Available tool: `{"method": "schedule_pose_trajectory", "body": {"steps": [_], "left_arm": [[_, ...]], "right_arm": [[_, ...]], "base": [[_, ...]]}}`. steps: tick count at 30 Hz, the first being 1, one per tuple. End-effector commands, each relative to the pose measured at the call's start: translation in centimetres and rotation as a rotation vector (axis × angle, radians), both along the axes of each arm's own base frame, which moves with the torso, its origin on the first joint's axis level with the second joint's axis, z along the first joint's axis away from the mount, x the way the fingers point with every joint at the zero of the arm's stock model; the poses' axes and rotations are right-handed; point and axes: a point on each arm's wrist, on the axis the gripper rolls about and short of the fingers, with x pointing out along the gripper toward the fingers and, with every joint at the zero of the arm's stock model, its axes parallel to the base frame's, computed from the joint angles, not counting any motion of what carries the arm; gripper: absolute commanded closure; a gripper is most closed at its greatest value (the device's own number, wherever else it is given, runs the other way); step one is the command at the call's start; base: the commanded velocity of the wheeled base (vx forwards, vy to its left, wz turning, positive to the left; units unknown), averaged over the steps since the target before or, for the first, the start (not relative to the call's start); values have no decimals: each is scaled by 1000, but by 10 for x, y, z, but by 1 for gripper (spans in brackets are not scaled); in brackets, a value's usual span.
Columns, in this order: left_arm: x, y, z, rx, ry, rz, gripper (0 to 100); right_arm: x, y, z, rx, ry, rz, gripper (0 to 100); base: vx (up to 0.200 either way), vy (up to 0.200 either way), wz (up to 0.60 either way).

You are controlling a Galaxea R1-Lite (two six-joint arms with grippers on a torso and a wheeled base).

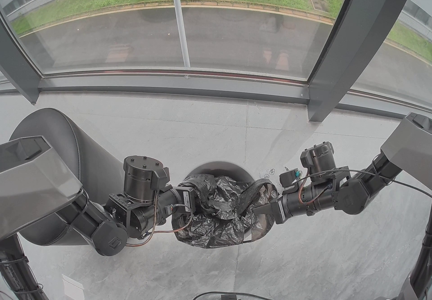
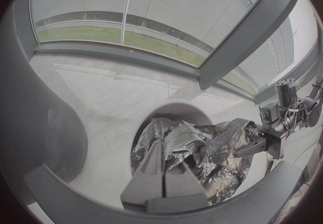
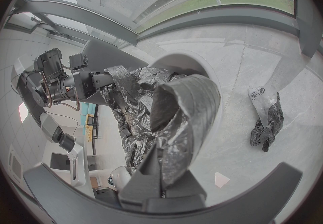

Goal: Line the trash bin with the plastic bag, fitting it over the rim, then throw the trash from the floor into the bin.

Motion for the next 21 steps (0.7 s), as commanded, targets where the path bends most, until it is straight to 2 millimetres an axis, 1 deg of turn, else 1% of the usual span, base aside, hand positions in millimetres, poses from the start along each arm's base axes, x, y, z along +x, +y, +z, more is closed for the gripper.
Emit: {"method": "schedule_pose_trajectory", "body": {"steps": [1,5,8,10,11,13,16,18,21], "left_arm": [[-19,-6,18,21,4,-22,100],[-23,-14,11,59,57,-51,100],[-19,-17,1,67,77,-48,100],[-18,-18,-1,70,82,-48,100],[-16,-19,-5,80,92,-47,100],[-16,-19,-8,87,99,-47,100],[-12,-21,-12,116,89,-3,100],[-8,-21,-18,157,72,51,100],[-7,-20,-17,158,65,62,100]], "right_arm": [[-22,-5,-3,4,-8,11,100],[-32,-10,-12,1,-15,14,100],[-39,-13,-19,6,-26,12,100],[-39,-14,-21,9,-33,11,100],[-41,-14,-25,10,-35,11,100],[-41,-15,-28,4,-32,9,100],[-38,-14,-34,-17,-30,-12,100],[-33,-13,-42,-29,-57,-39,100],[-31,-11,-47,-15,-91,-49,100]], "base": [[0,0,0],[0,0,0],[0,0,0],[0,0,0],[0,0,0],[0,0,0],[0,0,0],[0,0,0],[0,0,0]]}}
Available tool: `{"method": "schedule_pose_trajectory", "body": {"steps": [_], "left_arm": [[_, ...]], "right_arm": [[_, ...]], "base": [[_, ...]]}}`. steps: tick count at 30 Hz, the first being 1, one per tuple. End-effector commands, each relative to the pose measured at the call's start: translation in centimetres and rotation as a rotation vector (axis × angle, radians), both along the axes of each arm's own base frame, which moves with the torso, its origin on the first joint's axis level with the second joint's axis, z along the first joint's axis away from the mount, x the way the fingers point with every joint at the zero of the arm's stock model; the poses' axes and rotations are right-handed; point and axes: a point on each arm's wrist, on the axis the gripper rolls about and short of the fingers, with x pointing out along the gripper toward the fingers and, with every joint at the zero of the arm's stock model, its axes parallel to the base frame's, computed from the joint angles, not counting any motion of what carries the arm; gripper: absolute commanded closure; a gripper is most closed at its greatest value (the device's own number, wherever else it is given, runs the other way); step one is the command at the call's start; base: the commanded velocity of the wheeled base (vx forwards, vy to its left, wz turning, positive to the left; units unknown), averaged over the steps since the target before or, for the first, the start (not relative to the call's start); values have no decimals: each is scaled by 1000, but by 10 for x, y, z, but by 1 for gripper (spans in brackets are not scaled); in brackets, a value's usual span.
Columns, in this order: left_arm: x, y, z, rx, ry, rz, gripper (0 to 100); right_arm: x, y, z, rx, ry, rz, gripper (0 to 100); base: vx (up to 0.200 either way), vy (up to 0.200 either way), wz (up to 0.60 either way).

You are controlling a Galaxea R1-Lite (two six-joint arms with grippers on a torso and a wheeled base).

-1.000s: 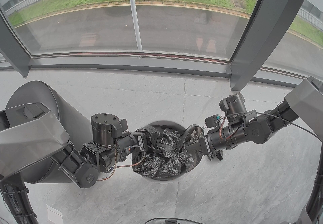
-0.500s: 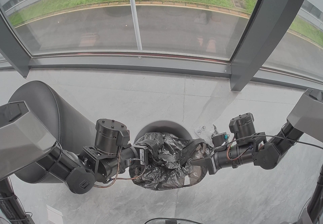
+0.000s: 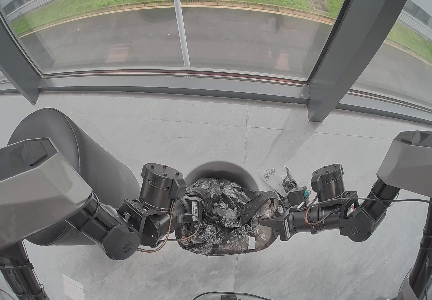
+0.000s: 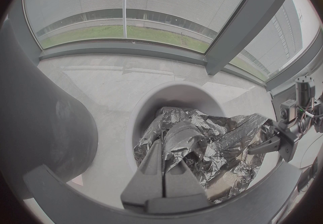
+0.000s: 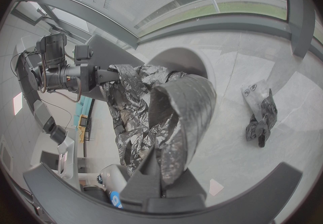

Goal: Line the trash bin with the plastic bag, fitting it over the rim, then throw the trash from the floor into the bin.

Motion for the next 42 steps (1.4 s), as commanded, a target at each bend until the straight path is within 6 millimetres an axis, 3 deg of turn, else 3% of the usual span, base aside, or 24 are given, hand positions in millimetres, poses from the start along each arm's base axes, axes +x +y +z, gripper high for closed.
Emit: {"method": "schedule_pose_trajectory", "body": {"steps": [1,15,16,23,33,41,42], "left_arm": [[4,-1,-8,20,6,16,100],[1,4,5,27,-30,36,100],[1,4,5,26,-30,37,100],[-1,4,10,15,-40,38,100],[-7,10,19,-1,-56,41,100],[-7,10,21,-3,-60,41,100],[-6,9,21,-6,-62,42,100]], "right_arm": [[2,1,-19,-12,9,-15,100],[-1,0,-20,-17,12,-17,100],[-1,0,-20,-18,11,-17,0],[-9,-5,-13,-9,-55,-52,0],[-24,-4,21,49,-215,-76,0],[-1,42,50,30,-405,-219,0],[0,58,49,-6,-392,-192,0]], "base": [[0,0,0],[0,0,0],[0,0,0],[0,0,0],[0,0,0],[0,0,0],[0,0,0]]}}
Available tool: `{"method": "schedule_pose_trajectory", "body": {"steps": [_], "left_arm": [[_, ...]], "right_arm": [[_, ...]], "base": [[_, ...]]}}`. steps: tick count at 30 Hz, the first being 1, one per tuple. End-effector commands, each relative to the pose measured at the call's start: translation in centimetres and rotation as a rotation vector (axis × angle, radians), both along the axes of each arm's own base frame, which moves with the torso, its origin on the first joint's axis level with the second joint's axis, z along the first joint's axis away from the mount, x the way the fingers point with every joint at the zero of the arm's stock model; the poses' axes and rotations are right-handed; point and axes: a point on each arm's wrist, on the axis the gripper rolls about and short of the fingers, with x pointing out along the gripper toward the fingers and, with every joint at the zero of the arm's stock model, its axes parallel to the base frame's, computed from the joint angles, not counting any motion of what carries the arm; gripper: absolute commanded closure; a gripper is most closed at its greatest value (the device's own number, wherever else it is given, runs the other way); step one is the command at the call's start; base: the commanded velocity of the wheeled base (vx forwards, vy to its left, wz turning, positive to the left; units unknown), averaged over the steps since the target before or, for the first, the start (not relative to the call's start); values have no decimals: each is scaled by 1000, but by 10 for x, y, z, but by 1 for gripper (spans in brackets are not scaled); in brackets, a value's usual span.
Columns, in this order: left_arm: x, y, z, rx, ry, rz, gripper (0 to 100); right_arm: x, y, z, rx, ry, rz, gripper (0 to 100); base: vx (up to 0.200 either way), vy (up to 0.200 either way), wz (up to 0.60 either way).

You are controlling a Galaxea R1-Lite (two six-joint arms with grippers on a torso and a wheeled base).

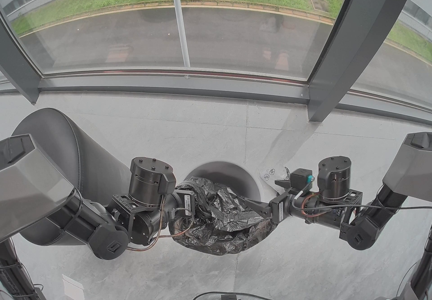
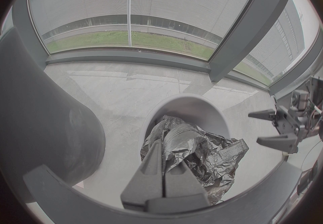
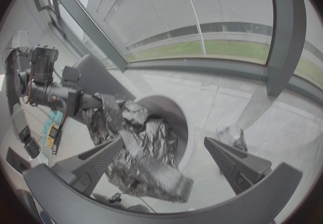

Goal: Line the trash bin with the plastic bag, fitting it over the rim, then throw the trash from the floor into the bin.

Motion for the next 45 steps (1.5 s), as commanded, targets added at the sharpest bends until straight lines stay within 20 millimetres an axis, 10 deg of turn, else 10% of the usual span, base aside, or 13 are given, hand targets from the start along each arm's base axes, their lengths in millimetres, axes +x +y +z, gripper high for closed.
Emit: {"method": "schedule_pose_trajectory", "body": {"steps": [1,12,45], "left_arm": [[1,0,3,-8,-8,1,100],[4,4,3,-15,-8,22,100],[6,3,6,-42,-44,22,100]], "right_arm": [[8,39,13,-20,-55,11,0],[-20,103,-17,-187,2,123,0],[-7,86,-56,-282,74,26,0]], "base": [[0,0,0],[0,0,0],[0,0,0]]}}
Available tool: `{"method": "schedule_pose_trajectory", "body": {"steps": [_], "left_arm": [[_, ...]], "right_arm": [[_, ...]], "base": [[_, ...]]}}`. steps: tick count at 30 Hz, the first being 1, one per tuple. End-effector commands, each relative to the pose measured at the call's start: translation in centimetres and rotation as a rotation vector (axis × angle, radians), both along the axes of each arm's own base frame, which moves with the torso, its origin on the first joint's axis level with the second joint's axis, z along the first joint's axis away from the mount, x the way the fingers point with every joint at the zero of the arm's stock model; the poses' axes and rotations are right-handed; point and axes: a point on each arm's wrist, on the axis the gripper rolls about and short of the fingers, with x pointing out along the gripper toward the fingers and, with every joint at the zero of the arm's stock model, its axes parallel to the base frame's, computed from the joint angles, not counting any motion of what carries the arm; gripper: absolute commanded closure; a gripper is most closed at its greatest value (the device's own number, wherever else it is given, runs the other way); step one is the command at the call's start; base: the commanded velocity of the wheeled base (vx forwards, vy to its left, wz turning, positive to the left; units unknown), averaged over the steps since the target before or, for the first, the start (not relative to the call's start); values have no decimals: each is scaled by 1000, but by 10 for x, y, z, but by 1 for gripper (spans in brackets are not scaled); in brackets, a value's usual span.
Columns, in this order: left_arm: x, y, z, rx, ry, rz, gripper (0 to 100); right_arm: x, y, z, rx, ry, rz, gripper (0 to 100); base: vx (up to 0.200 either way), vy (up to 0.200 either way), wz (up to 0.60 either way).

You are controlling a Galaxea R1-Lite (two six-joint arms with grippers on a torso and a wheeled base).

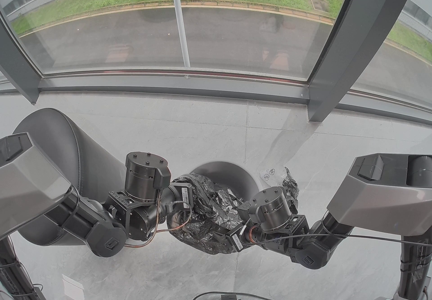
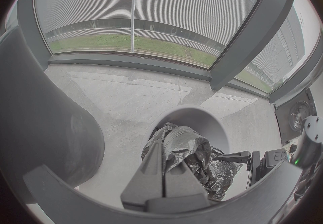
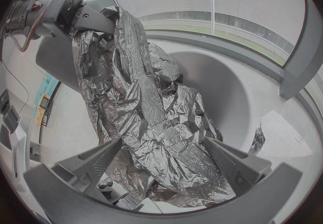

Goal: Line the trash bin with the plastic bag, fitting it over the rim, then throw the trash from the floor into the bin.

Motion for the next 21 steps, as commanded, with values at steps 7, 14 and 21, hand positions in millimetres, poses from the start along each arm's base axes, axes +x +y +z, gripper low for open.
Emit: {"method": "schedule_pose_trajectory", "body": {"steps": [7,14,21], "left_arm": [[0,-1,-1,0,2,-1,100],[0,0,-1,0,2,1,100],[6,8,-4,10,6,26,100]], "right_arm": [[3,-4,0,-1,-1,-15,100],[8,-10,11,18,-25,-37,100],[26,-24,37,70,-85,-95,100]], "base": [[0,0,0],[0,0,0],[0,0,0]]}}
